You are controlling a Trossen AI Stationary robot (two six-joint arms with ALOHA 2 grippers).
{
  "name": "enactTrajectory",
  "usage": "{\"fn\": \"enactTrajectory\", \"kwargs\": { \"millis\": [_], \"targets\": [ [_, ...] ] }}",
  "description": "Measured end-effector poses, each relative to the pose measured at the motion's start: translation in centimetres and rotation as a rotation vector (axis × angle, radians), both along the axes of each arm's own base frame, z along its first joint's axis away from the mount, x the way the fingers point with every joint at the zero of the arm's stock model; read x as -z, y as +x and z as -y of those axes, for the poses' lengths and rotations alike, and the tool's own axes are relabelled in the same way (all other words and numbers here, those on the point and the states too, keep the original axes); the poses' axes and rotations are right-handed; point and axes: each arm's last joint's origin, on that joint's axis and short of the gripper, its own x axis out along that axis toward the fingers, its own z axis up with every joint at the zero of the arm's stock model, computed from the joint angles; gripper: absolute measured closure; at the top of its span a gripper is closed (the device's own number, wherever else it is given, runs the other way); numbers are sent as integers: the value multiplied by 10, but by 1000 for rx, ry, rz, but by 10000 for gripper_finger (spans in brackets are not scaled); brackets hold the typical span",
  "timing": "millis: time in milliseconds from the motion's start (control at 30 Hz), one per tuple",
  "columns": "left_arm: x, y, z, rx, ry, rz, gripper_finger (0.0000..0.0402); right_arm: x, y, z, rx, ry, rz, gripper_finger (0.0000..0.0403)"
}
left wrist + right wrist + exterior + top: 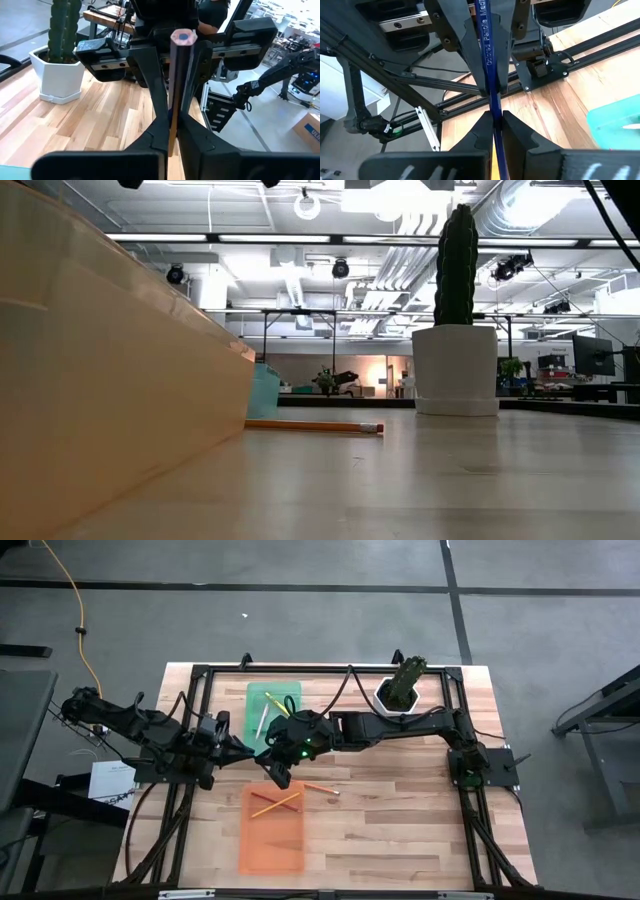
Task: Sort pens & pencils
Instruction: Put the blue pencil into the orange bin
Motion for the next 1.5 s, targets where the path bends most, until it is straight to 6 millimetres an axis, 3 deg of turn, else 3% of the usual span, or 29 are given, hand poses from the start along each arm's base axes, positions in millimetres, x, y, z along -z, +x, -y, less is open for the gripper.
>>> {"fn": "enactTrajectory", "kwargs": {
  "millis": [267,400,900,1233,1500],
  "targets": [
    [0,0,0,1,4,-1,371,0,0,0,-8,-5,1,391],
    [0,0,0,0,4,-1,382,0,0,0,-12,-12,3,379],
    [1,0,0,-6,8,-7,386,0,0,1,-15,-5,4,254],
    [2,0,1,39,1,-21,382,3,0,19,9,-30,-30,247],
    [12,-3,1,72,-24,-127,391,7,0,34,17,-50,-72,247]
  ]
}}
